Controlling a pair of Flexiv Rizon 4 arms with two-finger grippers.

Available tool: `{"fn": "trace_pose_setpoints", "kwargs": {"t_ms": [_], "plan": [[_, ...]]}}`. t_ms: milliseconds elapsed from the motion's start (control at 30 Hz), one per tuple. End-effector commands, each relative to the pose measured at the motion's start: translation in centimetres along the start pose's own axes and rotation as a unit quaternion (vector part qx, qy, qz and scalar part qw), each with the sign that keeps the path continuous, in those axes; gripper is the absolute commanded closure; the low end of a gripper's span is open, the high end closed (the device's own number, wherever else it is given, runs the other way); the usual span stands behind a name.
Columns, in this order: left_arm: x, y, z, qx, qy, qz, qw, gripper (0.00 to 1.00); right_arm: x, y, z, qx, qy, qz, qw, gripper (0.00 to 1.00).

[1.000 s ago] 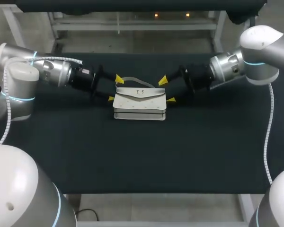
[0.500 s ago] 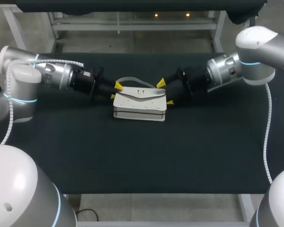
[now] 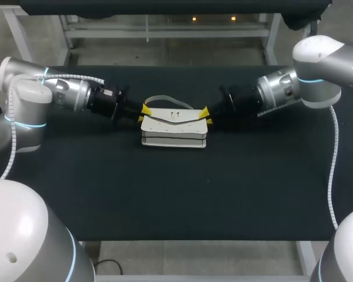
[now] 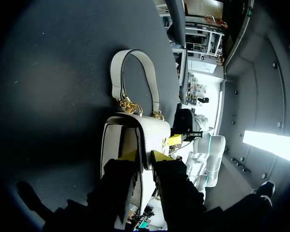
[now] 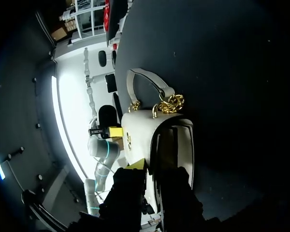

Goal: Pick up the bag, open it, inspect its contents, close it, and place it on the opposite side

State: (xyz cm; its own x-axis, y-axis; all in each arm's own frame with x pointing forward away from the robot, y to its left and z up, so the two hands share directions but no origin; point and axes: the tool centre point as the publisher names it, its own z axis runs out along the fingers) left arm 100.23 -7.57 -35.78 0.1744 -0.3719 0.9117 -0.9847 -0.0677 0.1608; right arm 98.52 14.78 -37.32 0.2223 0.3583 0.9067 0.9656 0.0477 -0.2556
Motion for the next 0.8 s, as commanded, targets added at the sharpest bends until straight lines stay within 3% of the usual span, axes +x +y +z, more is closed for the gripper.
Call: {"fn": "trace_pose_setpoints", "kwargs": {"t_ms": [33,67,167,200,267,300,433,467,500,800], "plan": [[0.3,0.4,-0.2,0.006,0.001,0.005,1.000,0.21,-0.1,-0.4,-0.1,-0.013,-0.001,0.001,1.000,0.61],[0.4,0.5,-0.3,0.006,0.001,0.007,1.000,0.20,0.0,-0.4,-0.2,-0.014,-0.001,0.001,1.000,0.55],[0.6,0.5,-0.3,0.010,0.002,0.013,1.000,0.51,0.1,-0.4,-0.3,-0.019,0.001,0.000,1.000,0.31],[0.6,0.5,-0.4,0.011,0.002,0.014,1.000,0.58,0.2,-0.4,-0.3,-0.021,0.002,0.000,1.000,0.28],[0.6,0.5,-0.3,0.013,0.001,0.016,1.000,0.94,0.2,-0.4,-0.3,-0.023,0.003,-0.001,1.000,0.27],[0.5,0.5,-0.3,0.013,0.001,0.016,1.000,1.00,0.2,-0.3,-0.2,-0.023,0.003,-0.001,1.000,0.29],[0.1,0.3,-0.1,0.014,-0.002,0.011,1.000,1.00,0.0,-0.2,0.0,-0.025,0.003,0.002,1.000,0.60],[0.0,0.3,0.0,0.014,-0.002,0.011,1.000,1.00,0.0,-0.2,0.1,-0.025,0.003,0.003,1.000,0.94],[-0.1,0.3,0.0,0.014,-0.003,0.010,1.000,1.00,0.0,-0.2,0.1,-0.026,0.004,0.004,1.000,1.00],[-0.6,0.4,0.2,0.017,-0.011,0.013,1.000,1.00,-0.1,-0.3,0.0,-0.030,0.008,0.004,1.000,1.00]]}}
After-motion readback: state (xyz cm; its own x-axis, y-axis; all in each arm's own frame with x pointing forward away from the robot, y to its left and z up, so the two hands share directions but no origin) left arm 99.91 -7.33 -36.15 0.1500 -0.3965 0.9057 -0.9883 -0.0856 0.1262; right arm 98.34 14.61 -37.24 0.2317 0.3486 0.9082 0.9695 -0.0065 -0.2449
